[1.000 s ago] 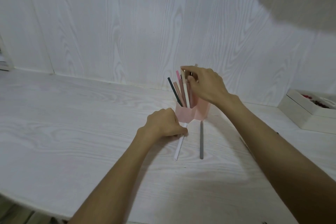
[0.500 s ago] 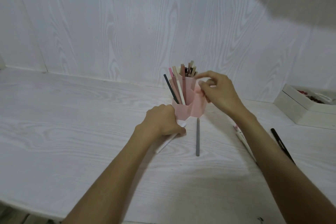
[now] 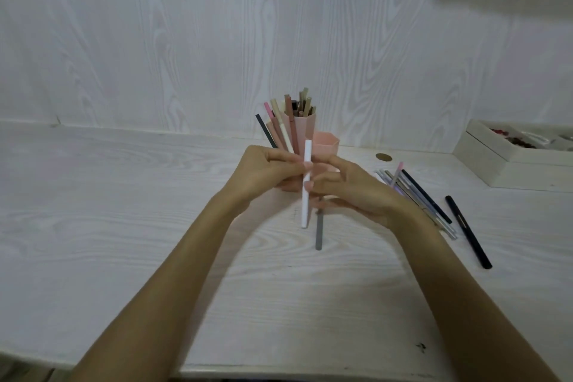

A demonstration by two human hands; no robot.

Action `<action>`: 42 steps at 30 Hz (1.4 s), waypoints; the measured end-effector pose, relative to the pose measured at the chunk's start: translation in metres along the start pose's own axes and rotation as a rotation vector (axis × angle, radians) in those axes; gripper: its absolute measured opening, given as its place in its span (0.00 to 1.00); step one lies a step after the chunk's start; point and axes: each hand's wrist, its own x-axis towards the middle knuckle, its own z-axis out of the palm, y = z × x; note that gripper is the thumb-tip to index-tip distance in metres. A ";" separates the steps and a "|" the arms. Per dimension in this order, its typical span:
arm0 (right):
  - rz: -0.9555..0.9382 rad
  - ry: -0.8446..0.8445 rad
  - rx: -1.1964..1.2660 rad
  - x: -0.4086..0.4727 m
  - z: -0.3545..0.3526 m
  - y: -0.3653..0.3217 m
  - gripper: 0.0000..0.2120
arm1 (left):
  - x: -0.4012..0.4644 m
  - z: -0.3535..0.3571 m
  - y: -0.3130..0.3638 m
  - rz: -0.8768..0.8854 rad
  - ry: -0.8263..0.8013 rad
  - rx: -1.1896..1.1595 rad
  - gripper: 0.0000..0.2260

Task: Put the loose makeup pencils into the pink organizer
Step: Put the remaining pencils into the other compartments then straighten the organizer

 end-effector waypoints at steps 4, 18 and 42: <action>-0.156 0.133 -0.109 -0.004 -0.002 -0.001 0.26 | 0.000 0.015 -0.006 0.102 0.114 -0.013 0.02; -0.450 0.739 -0.465 0.044 -0.034 -0.042 0.35 | 0.002 0.038 -0.032 -0.042 0.013 0.805 0.08; -0.401 0.598 -1.100 0.074 -0.048 -0.023 0.16 | 0.006 0.016 -0.031 -0.107 0.046 0.980 0.19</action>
